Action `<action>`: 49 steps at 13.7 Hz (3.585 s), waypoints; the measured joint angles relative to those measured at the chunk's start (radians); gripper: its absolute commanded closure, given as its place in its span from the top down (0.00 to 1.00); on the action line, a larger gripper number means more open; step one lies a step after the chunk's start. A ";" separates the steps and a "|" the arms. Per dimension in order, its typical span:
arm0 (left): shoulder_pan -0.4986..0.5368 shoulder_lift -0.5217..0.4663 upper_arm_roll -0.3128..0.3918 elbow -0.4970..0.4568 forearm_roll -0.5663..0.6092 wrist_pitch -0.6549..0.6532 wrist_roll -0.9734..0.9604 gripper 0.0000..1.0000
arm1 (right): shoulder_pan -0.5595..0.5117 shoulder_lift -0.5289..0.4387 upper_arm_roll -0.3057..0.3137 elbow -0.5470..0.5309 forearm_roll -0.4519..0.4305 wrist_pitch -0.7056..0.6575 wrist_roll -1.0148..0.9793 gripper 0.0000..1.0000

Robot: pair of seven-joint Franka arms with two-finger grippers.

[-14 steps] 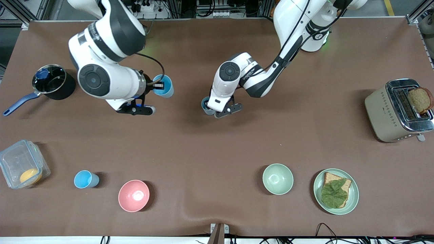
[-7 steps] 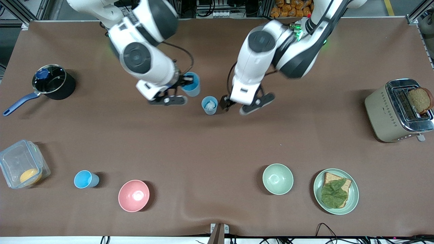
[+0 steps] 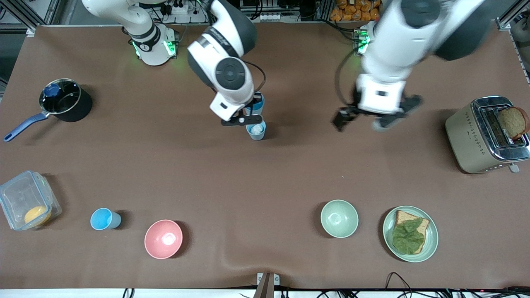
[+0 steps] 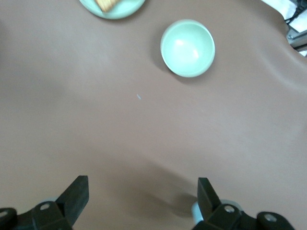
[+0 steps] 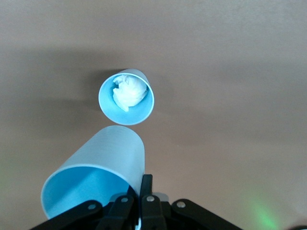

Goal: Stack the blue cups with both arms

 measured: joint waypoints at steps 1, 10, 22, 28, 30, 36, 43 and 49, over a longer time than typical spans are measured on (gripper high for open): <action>0.045 -0.021 0.001 0.000 0.000 -0.036 0.088 1.00 | 0.006 0.011 0.000 -0.003 -0.014 0.021 0.007 0.00; 0.306 -0.142 0.009 0.015 -0.025 -0.259 0.549 1.00 | 0.008 0.097 -0.007 -0.006 -0.085 0.131 0.010 0.00; 0.296 -0.132 -0.030 0.042 -0.027 -0.249 0.571 1.00 | -0.123 0.023 -0.039 0.071 -0.090 -0.076 -0.153 1.00; 0.299 -0.132 -0.031 0.043 -0.027 -0.249 0.571 1.00 | -0.488 -0.058 -0.045 0.055 -0.089 -0.174 -0.536 1.00; 0.300 -0.132 -0.030 0.044 -0.027 -0.249 0.571 1.00 | -0.587 -0.088 -0.045 0.029 -0.089 -0.179 -0.593 1.00; 0.299 -0.134 -0.031 0.048 -0.027 -0.249 0.571 1.00 | -0.686 -0.282 -0.043 -0.052 -0.089 -0.153 -0.638 1.00; 0.300 -0.134 -0.030 0.056 -0.027 -0.249 0.571 1.00 | -0.750 -0.422 -0.045 -0.047 -0.102 -0.197 -0.649 1.00; 0.302 -0.113 -0.025 0.095 -0.027 -0.248 0.605 1.00 | -0.784 -0.439 -0.046 0.042 -0.104 -0.295 -0.652 1.00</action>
